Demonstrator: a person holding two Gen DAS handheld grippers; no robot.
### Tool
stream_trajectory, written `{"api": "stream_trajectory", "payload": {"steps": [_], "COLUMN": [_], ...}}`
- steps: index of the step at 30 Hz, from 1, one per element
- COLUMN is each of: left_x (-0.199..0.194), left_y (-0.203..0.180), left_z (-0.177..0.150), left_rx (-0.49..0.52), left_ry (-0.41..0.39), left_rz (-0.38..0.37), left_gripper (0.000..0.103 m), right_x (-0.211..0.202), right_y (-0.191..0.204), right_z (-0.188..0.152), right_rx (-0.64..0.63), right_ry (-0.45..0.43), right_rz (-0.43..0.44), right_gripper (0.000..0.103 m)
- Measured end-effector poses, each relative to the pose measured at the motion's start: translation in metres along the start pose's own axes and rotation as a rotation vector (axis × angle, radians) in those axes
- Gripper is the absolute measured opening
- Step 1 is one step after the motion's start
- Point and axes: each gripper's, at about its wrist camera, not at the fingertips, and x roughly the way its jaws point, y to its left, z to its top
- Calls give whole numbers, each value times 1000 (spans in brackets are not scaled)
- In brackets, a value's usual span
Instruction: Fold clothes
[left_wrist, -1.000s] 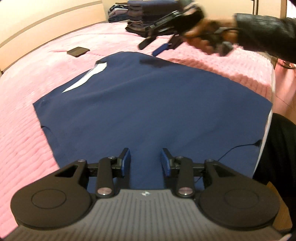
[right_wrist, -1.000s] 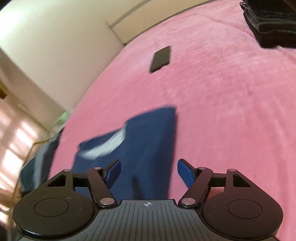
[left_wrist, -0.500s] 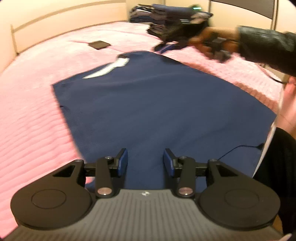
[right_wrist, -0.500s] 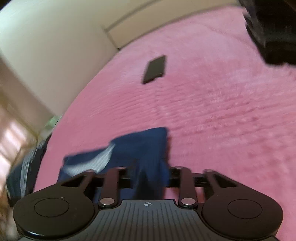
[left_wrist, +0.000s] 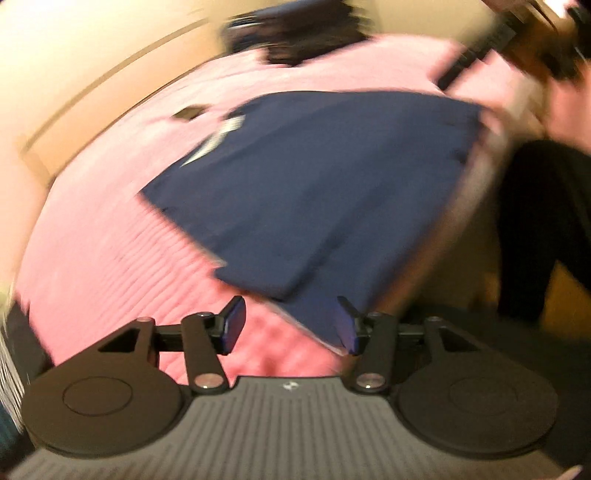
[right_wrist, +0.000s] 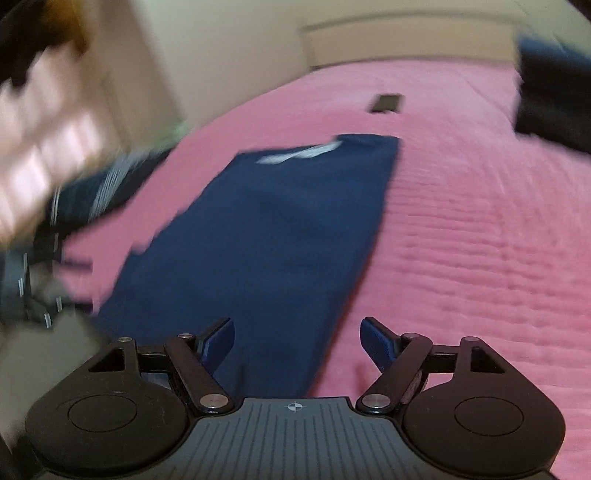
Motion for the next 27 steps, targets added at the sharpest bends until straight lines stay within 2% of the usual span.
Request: {"api": "stream_trajectory", "payload": {"steps": [2, 11, 13, 17, 22, 27], "left_x": [-4, 9, 15, 16, 16, 14], "left_y": [-20, -67, -64, -44, -19, 0], "left_z": [-2, 3, 3, -4, -12, -15], "left_rx": [108, 334, 348, 338, 325, 252], "left_ry": [-11, -28, -16, -16, -15, -33], "left_rz": [2, 64, 93, 105, 119, 89], "left_gripper": [48, 48, 44, 47, 51, 51], "right_x": [-6, -6, -2, 5, 8, 11], "right_y": [23, 65, 68, 72, 68, 101], "right_z": [-9, -29, -33, -39, -39, -27], "right_rx": [-90, -268, -314, -406, -408, -454], "right_ry": [15, 36, 41, 55, 40, -33], "right_rz": [-34, -95, -112, -146, -149, -16], "right_gripper": [78, 78, 78, 78, 78, 78]}}
